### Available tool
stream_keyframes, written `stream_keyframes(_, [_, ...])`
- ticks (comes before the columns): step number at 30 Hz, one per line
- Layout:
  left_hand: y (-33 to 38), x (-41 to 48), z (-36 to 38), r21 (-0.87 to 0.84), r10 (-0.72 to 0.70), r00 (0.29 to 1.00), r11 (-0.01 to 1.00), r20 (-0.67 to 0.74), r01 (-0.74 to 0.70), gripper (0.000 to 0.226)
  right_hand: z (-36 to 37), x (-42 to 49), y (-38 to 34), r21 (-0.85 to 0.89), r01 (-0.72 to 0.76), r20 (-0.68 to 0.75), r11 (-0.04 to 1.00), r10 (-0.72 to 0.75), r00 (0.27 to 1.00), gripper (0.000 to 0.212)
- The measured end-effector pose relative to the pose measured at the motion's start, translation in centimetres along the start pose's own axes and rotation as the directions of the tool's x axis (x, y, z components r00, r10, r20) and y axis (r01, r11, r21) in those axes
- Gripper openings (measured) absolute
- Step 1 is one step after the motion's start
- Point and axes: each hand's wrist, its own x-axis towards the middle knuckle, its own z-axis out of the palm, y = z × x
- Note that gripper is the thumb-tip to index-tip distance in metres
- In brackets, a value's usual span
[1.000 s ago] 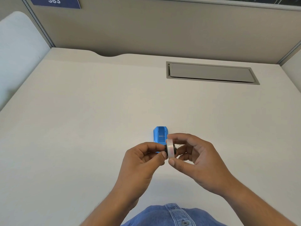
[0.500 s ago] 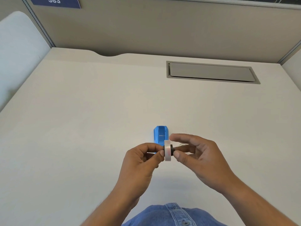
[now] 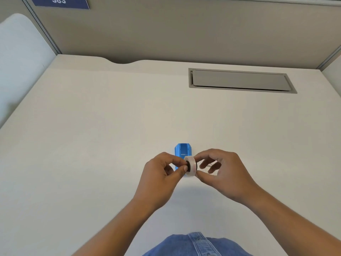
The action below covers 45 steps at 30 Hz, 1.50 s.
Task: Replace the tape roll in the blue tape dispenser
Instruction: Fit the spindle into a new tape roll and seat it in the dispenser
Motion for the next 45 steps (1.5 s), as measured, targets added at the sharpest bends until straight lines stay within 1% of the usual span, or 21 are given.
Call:
stream_keyframes(2, [-0.1, 1.2, -0.1, 0.083, 0.033, 0.999, 0.996, -0.007, -0.033, 0.015, 0.0, 1.1, 0.5, -0.047, 0.024, -0.001, 0.999, -0.024, 1.000, 0.026])
stream_keyframes(4, [-0.4, 2.6, 0.1, 0.166, 0.067, 0.997, 0.984, -0.034, -0.061, 0.011, 0.2, 2.3, 0.9, -0.093, 0.048, -0.010, 0.994, -0.049, 0.999, 0.021])
stream_keyframes(8, [-1.3, 5.1, 0.4, 0.309, 0.133, 0.989, 0.945, -0.060, -0.108, 0.008, 0.5, 4.6, 1.5, -0.192, 0.092, -0.025, 0.977, -0.098, 0.995, 0.028])
stream_keyframes(11, [-1.9, 6.6, 0.6, 0.382, 0.162, 0.985, 0.915, -0.058, -0.128, 0.016, 0.8, 5.8, 2.3, -0.242, 0.088, -0.024, 0.966, -0.096, 0.995, 0.024])
stream_keyframes(14, [-2.6, 7.8, 0.9, 0.447, 0.174, 0.983, 0.885, -0.054, -0.132, 0.007, 1.2, 6.6, 2.9, -0.278, 0.067, -0.027, 0.958, -0.077, 0.997, 0.024])
stream_keyframes(22, [-3.6, 8.9, 1.5, 0.501, 0.174, 0.984, 0.855, -0.024, -0.139, 0.009, 1.7, 7.5, 4.4, -0.275, 0.031, -0.020, 0.961, -0.038, 0.999, 0.026])
stream_keyframes(28, [-4.1, 9.0, 1.6, 0.515, 0.151, 0.989, 0.848, -0.011, -0.124, 0.010, 2.2, 7.7, 5.3, -0.256, 0.011, -0.009, 0.967, -0.013, 1.000, 0.026])
stream_keyframes(31, [-4.4, 8.8, 1.5, 0.496, 0.144, 0.990, 0.860, -0.010, -0.120, 0.014, 2.4, 7.8, 5.6, -0.263, 0.002, -0.008, 0.965, -0.004, 1.000, 0.027])
stream_keyframes(35, [-4.9, 8.3, 1.1, 0.471, 0.112, 0.993, 0.877, -0.020, -0.090, 0.028, 2.5, 7.9, 5.7, -0.278, -0.009, -0.011, 0.960, 0.006, 1.000, 0.026])
stream_keyframes(38, [-5.3, 7.7, 0.8, 0.458, 0.091, 0.995, 0.884, 0.028, -0.094, 0.047, 2.6, 8.0, 5.7, -0.277, -0.009, -0.005, 0.961, 0.008, 1.000, 0.026])
stream_keyframes(40, [-5.4, 7.4, 0.7, 0.465, 0.076, 0.996, 0.881, 0.053, -0.092, 0.064, 2.5, 8.0, 5.7, -0.277, -0.009, -0.004, 0.961, 0.008, 1.000, 0.027])
stream_keyframes(45, [-5.7, 7.0, 0.6, 0.460, 0.031, 0.990, 0.883, 0.139, -0.092, 0.116, 2.5, 8.0, 5.6, -0.291, 0.002, 0.003, 0.957, -0.001, 1.000, 0.026])
